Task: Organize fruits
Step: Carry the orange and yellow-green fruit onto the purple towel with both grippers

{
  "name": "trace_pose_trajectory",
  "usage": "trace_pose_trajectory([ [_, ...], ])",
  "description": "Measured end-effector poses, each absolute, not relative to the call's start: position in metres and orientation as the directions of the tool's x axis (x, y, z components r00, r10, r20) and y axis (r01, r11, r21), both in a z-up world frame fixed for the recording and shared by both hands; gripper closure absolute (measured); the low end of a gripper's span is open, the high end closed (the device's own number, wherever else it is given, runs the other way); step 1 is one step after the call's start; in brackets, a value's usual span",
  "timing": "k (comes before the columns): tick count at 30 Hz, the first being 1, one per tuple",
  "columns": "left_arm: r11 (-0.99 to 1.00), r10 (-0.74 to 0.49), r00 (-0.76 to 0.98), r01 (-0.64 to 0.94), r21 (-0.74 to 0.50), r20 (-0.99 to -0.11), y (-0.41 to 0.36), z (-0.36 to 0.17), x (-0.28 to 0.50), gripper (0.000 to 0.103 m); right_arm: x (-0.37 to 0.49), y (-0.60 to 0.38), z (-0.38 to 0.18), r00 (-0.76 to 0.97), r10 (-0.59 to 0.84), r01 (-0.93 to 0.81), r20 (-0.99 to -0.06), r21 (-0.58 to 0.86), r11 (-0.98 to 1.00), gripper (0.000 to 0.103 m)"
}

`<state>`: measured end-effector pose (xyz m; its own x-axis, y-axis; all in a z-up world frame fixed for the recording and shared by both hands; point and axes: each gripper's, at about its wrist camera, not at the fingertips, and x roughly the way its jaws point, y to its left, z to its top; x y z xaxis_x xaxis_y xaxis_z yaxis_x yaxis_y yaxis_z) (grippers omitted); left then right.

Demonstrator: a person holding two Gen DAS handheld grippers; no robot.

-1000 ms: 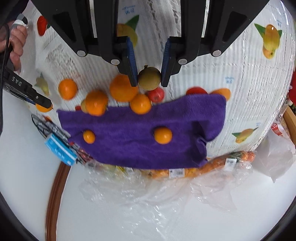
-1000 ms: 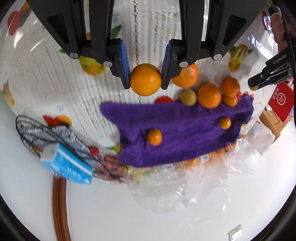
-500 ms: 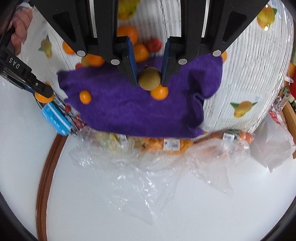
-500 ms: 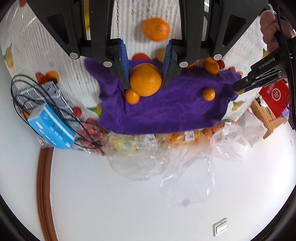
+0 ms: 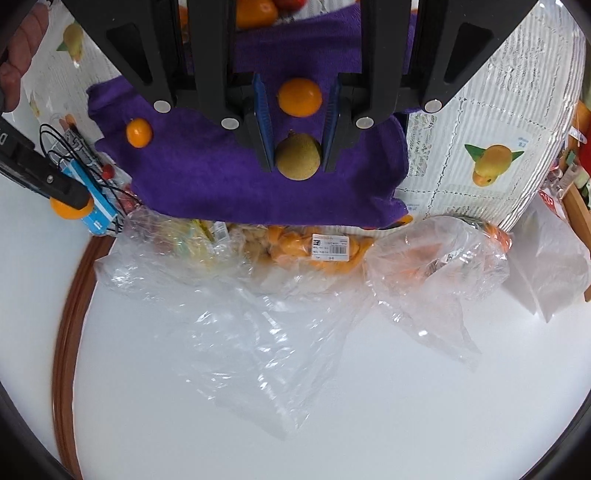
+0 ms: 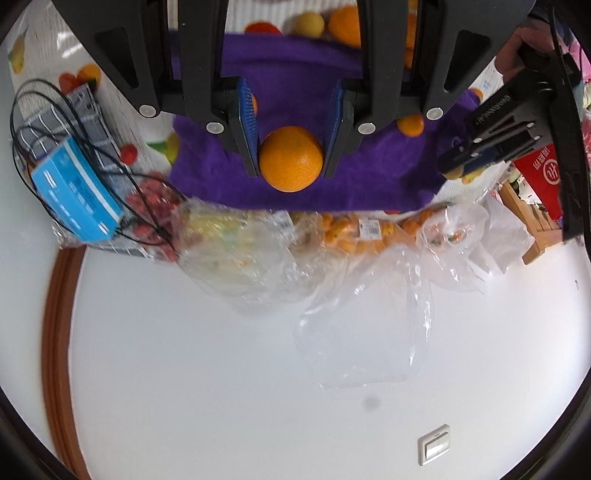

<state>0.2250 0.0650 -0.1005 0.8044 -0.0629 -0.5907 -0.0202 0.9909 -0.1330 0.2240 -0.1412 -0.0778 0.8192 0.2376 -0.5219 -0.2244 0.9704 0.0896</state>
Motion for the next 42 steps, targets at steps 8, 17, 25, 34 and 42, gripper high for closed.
trace_pose_trajectory([
  [8,0.990,-0.007,0.774,-0.082,-0.111,-0.633,0.079,-0.129,0.232,0.078,0.237,-0.141,-0.120,0.781,0.260,-0.255,-0.568,0.091,0.963,0.070],
  [17,0.997,0.024,0.786,-0.064,-0.042,-0.618,0.068,-0.133,0.230,0.078,0.250,-0.162,-0.140,0.757,0.255,-0.195,-0.601,0.164,0.967,0.070],
  [25,0.995,0.026,0.773,-0.084,-0.061,-0.634,0.075,-0.137,0.234,0.078,0.253,-0.152,-0.151,0.737,0.262,-0.214,-0.623,0.153,0.965,0.070],
  [34,0.993,0.022,0.763,-0.090,-0.073,-0.646,0.077,-0.139,0.235,0.078,0.255,-0.144,-0.158,0.713,0.261,-0.224,-0.651,0.142,0.964,0.070],
  [42,0.993,0.025,0.742,-0.095,-0.069,-0.670,0.077,-0.144,0.239,0.078,0.257,-0.139,-0.163,0.700,0.252,-0.229,-0.668,0.125,0.965,0.070],
])
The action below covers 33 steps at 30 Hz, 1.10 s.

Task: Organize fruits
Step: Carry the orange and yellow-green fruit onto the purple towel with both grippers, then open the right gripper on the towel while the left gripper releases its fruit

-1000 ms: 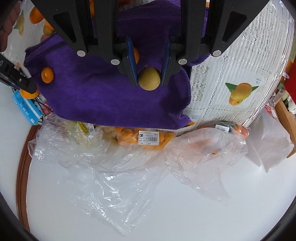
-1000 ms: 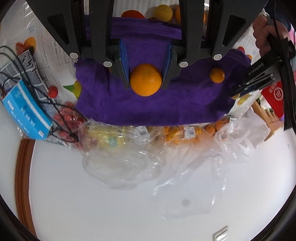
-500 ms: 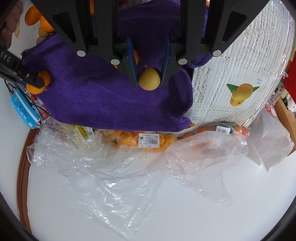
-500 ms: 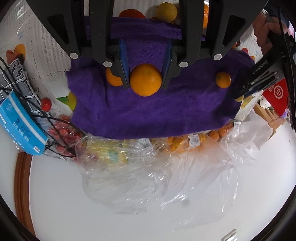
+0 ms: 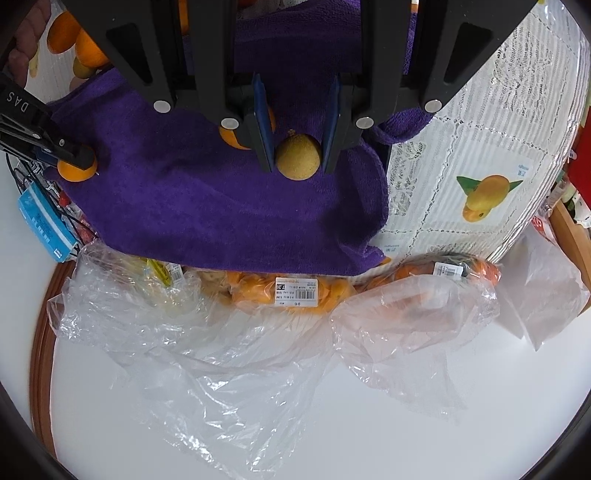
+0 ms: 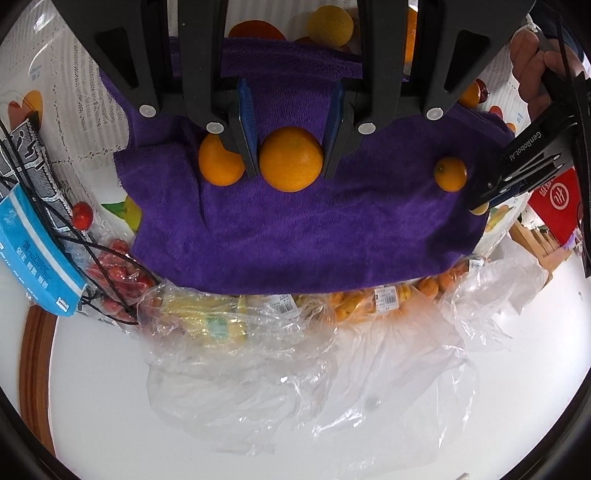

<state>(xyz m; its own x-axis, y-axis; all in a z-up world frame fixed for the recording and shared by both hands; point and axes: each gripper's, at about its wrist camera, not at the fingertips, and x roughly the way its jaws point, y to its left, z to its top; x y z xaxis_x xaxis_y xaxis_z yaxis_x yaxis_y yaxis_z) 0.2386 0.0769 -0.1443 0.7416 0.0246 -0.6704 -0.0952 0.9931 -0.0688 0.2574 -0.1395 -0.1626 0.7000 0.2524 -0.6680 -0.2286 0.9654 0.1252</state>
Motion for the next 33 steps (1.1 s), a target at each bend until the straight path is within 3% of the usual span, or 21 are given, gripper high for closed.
trace_pose_trajectory([
  [33,0.994,0.019,0.708,-0.090,-0.063,-0.706,0.076,-0.155,0.244,0.078,0.267,-0.134,-0.177,0.651,0.213,-0.217,-0.729,0.090,0.972,0.070],
])
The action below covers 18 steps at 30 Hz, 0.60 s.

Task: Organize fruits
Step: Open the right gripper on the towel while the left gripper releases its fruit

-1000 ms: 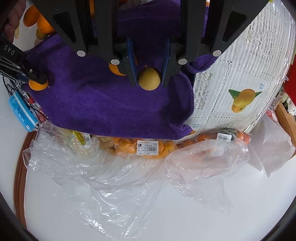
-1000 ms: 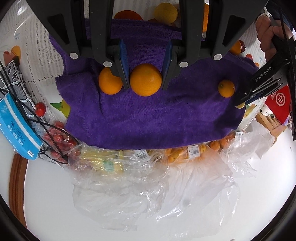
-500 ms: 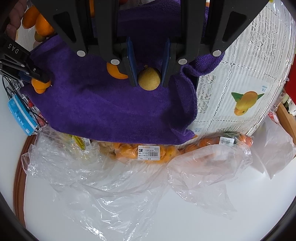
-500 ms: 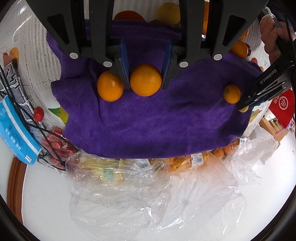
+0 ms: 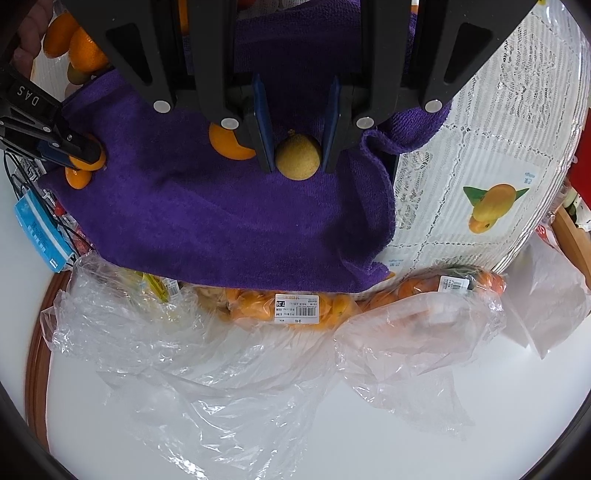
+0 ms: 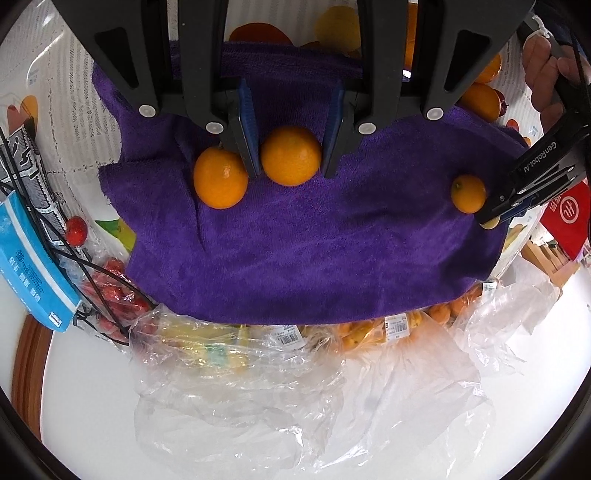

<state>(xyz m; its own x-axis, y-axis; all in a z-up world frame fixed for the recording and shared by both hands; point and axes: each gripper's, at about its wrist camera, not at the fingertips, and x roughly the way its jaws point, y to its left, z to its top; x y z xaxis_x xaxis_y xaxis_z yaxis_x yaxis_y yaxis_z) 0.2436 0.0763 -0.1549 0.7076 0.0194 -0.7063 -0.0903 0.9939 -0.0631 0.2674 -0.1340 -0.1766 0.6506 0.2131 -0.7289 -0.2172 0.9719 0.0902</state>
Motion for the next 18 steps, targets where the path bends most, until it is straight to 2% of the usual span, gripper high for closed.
trace_pose_trajectory([
  [6,0.995,0.030,0.713,-0.089,-0.047,-0.701,0.075,-0.154,0.242,0.069,0.265,-0.135,-0.173,0.660,0.213,-0.217,-0.720,0.088,0.972,0.070],
  [10,0.996,0.040,0.724,-0.085,-0.031,-0.689,0.073,-0.153,0.240,0.058,0.264,-0.136,-0.170,0.668,0.220,-0.219,-0.711,0.095,0.971,0.069],
  [15,0.997,0.041,0.734,-0.078,-0.024,-0.678,0.072,-0.151,0.237,0.052,0.260,-0.139,-0.165,0.689,0.220,-0.209,-0.690,0.102,0.973,0.058],
  [18,0.997,0.042,0.743,-0.077,-0.023,-0.668,0.070,-0.148,0.235,0.049,0.258,-0.139,-0.162,0.701,0.215,-0.208,-0.680,0.094,0.974,0.056],
])
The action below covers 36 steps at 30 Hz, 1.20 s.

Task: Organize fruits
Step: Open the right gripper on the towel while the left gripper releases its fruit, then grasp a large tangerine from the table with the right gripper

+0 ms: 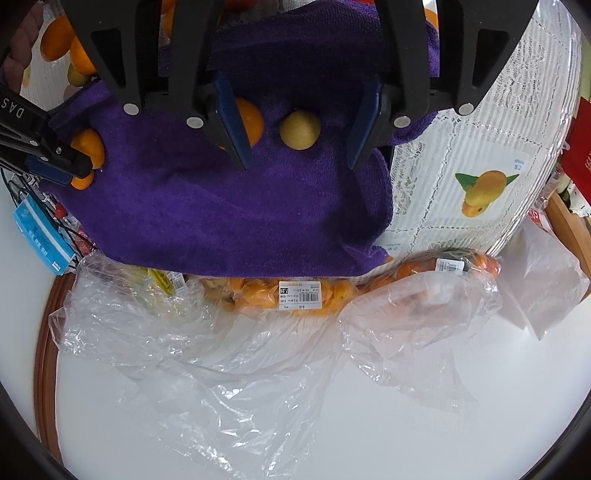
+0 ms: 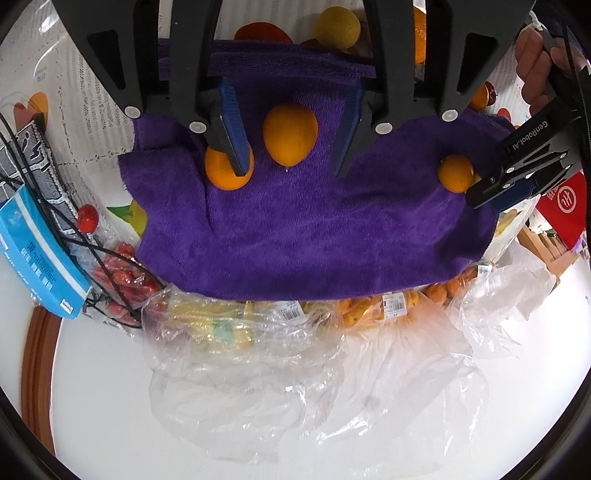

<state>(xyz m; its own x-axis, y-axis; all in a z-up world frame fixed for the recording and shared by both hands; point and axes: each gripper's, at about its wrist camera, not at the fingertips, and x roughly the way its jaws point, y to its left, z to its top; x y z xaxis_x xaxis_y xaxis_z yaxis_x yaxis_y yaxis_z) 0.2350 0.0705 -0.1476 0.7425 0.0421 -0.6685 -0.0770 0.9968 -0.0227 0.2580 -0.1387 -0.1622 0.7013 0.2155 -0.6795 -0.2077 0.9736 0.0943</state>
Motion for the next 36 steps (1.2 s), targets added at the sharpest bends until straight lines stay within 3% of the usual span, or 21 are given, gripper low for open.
trace_pose_trajectory([
  [14,0.989,0.045,0.770,-0.124,-0.081,-0.636,0.086,-0.135,0.228,0.041,0.229,-0.158,-0.144,0.781,0.142,-0.128,-0.609,0.067,0.989,0.055],
  [19,0.985,0.027,0.775,-0.129,-0.116,-0.631,0.090,-0.132,0.225,0.040,0.208,-0.174,-0.153,0.726,0.194,-0.116,-0.660,0.160,0.980,0.055],
  [27,0.982,0.024,0.789,-0.134,-0.133,-0.614,0.092,-0.128,0.214,0.040,0.167,-0.162,-0.176,0.663,0.232,-0.153,-0.712,0.175,0.973,0.057],
  [32,0.983,0.035,0.796,-0.137,-0.123,-0.605,0.096,-0.129,0.201,0.040,0.148,-0.137,-0.192,0.650,0.155,-0.173,-0.744,0.054,0.983,0.056],
  [36,0.981,0.027,0.794,-0.138,-0.137,-0.608,0.103,-0.130,0.191,0.040,0.144,-0.138,-0.201,0.652,0.133,-0.157,-0.746,0.038,0.987,0.057],
])
